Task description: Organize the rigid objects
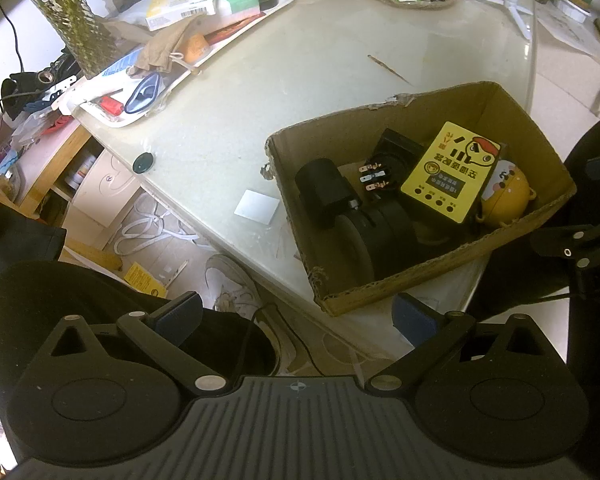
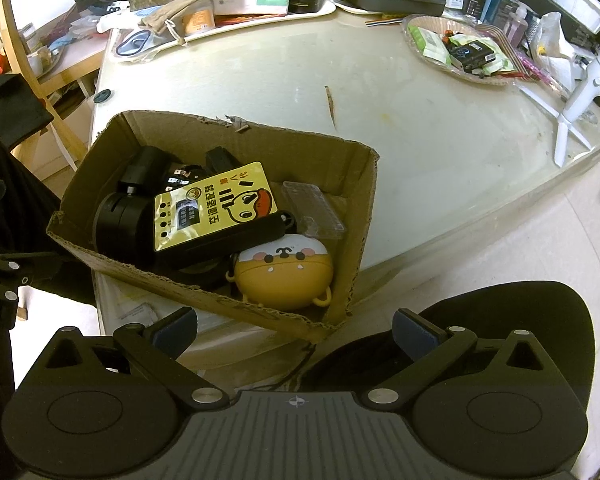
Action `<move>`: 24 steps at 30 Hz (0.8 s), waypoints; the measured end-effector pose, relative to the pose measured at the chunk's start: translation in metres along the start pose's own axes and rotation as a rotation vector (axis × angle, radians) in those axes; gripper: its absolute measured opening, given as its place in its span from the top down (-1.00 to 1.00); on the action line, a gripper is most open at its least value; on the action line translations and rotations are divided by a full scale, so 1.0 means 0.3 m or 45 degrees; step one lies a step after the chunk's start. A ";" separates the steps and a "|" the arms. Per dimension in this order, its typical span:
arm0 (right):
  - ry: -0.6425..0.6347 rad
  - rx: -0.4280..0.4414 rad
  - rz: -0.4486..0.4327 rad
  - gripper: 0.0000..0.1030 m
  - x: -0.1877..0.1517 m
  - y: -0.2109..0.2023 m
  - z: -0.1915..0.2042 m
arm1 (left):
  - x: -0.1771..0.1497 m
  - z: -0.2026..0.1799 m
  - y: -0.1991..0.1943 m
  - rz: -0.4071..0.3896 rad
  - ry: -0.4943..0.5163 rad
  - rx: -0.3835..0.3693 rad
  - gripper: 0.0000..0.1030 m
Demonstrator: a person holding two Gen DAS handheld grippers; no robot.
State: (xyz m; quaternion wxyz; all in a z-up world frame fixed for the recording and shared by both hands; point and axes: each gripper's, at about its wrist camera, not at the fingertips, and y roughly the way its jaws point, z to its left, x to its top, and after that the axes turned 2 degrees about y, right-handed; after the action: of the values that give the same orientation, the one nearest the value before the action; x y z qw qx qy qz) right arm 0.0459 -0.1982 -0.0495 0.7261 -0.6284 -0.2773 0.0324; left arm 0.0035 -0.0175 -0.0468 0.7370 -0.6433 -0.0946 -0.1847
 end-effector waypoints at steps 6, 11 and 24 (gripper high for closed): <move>0.000 0.001 0.001 -1.00 0.002 -0.001 -0.002 | 0.001 0.001 -0.001 0.002 0.001 0.001 -1.00; 0.000 0.001 0.002 -1.00 0.001 0.000 -0.001 | 0.001 0.001 -0.001 0.002 0.001 0.001 -1.00; -0.004 0.004 0.001 -1.00 0.002 -0.003 0.001 | 0.001 0.002 -0.001 0.015 -0.012 0.023 -1.00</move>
State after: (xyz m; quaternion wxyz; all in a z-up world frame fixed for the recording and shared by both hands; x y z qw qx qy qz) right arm 0.0462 -0.1978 -0.0485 0.7267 -0.6273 -0.2780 0.0340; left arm 0.0038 -0.0170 -0.0461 0.7435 -0.6379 -0.0958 -0.1764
